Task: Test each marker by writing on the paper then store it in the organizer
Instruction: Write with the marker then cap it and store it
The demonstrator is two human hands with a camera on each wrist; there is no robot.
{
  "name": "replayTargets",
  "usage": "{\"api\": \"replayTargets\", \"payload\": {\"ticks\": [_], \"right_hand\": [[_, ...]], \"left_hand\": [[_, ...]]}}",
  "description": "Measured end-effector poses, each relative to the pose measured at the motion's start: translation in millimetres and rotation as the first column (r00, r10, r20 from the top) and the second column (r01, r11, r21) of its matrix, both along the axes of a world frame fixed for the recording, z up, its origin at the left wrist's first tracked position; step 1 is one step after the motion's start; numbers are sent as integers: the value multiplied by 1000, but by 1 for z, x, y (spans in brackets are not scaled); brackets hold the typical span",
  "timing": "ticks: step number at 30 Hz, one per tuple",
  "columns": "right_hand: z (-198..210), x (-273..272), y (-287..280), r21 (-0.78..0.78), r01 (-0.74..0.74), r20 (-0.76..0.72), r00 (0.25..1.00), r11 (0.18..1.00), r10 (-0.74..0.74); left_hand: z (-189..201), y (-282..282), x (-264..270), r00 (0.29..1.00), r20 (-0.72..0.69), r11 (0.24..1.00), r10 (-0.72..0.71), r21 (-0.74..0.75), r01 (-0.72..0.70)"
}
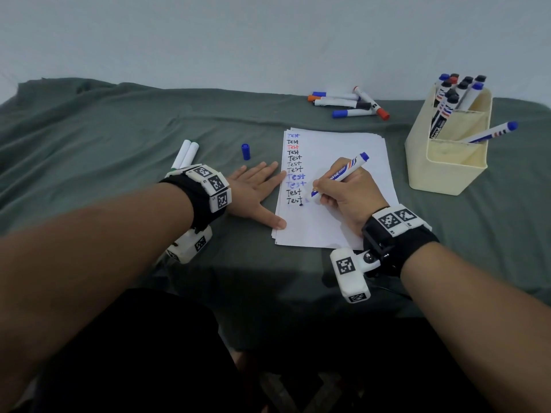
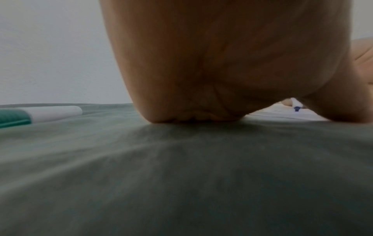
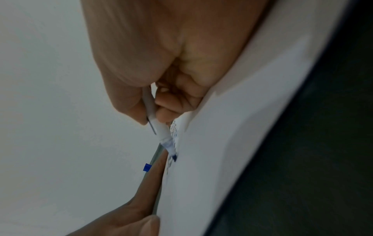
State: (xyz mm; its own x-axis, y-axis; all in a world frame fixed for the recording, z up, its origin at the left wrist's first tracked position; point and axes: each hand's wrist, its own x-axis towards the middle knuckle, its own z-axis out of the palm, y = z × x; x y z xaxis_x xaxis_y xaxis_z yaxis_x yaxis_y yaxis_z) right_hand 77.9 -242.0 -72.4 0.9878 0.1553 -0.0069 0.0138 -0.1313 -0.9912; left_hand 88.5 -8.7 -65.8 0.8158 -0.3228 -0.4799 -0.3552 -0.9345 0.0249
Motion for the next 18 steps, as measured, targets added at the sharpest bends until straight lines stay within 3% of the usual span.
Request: {"api": "replayTargets", "payload": {"ticks": [12, 15, 18], "right_hand": [[-3, 2, -1, 18, 22, 26, 999, 1000, -22], [-5, 4, -3, 222, 30, -89, 996, 975, -10], [-6, 8, -6, 453, 77, -180, 984, 888, 7]], "left_hand": [[-2, 2, 2, 1000, 3, 1000, -5, -4, 5], [-2, 3, 1, 1000, 2, 1000, -1, -29, 1], [-1, 5, 0, 1000, 8, 998, 8, -65, -7]]}}
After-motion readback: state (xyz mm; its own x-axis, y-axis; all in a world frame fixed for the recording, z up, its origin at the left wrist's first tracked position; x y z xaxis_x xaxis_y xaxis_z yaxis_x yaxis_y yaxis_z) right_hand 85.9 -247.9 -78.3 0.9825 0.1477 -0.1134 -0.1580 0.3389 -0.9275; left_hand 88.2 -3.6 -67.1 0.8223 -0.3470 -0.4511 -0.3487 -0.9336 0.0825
